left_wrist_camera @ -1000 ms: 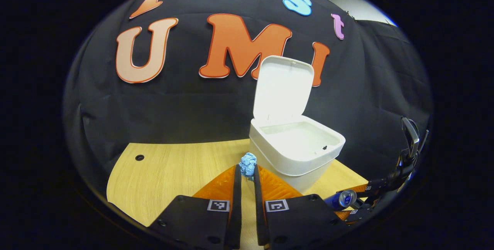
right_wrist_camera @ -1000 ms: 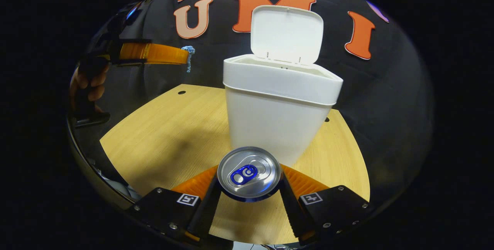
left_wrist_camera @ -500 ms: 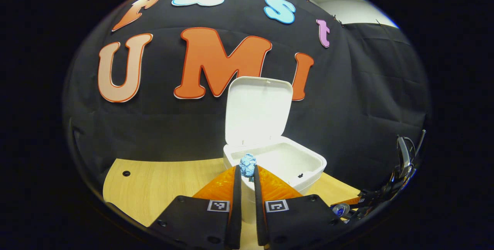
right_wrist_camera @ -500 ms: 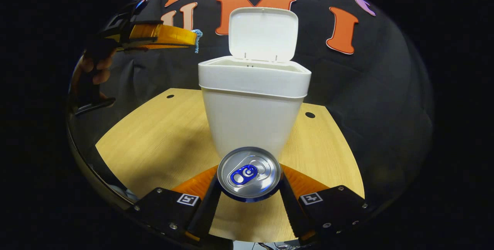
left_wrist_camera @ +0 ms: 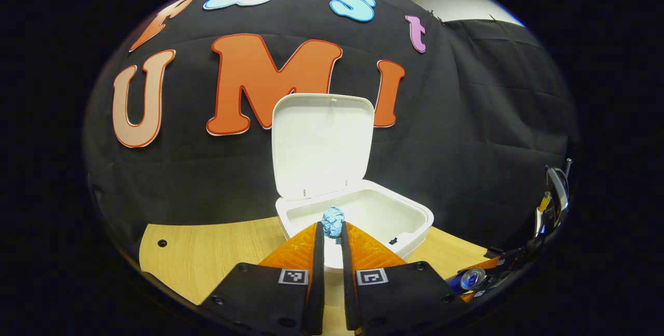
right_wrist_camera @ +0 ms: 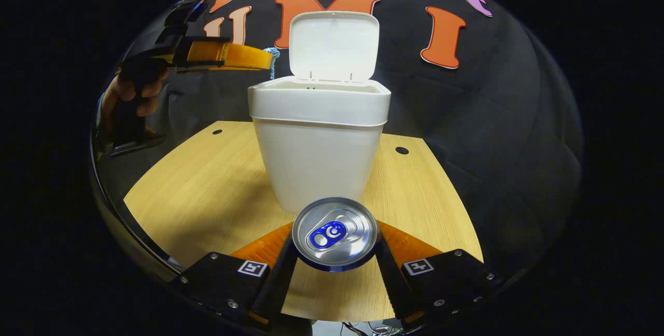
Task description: Press the lid of the desktop garbage bin to open it, pick up the crumpled paper on the desktop and throw it into the bin, then pick up the pop can on the desktop and drop it into the bin, and finally close the garbage bin lid.
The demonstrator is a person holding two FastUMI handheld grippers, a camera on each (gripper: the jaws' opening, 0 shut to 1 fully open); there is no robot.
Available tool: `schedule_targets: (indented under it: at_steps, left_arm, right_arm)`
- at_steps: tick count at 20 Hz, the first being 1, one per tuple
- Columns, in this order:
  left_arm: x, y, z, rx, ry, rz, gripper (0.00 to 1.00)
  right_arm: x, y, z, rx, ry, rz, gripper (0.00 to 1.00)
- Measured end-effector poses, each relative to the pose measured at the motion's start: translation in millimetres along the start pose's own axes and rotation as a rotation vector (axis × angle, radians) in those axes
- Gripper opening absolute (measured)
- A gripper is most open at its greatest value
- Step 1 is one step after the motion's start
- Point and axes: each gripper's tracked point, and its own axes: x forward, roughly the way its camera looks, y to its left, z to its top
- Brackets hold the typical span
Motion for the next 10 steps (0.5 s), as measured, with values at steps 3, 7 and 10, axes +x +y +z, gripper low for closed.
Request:
schedule_targets:
  at_steps: [3, 7, 10]
  left_arm:
    - [6, -3, -9, 0.004, 0.026, -0.015, 0.22]
    - [10, -4, -23, 0.019, 0.06, -0.02, 0.22]
    - [9, -6, -24, 0.025, 0.064, -0.031, 0.24]
  right_arm:
    - [-2, -6, 4, 0.032, -0.007, -0.022, 0.8]
    - [-6, -16, 16, 0.039, -0.029, -0.056, 0.8]
    - [-11, -23, 28, 0.042, -0.047, -0.076, 0.8]
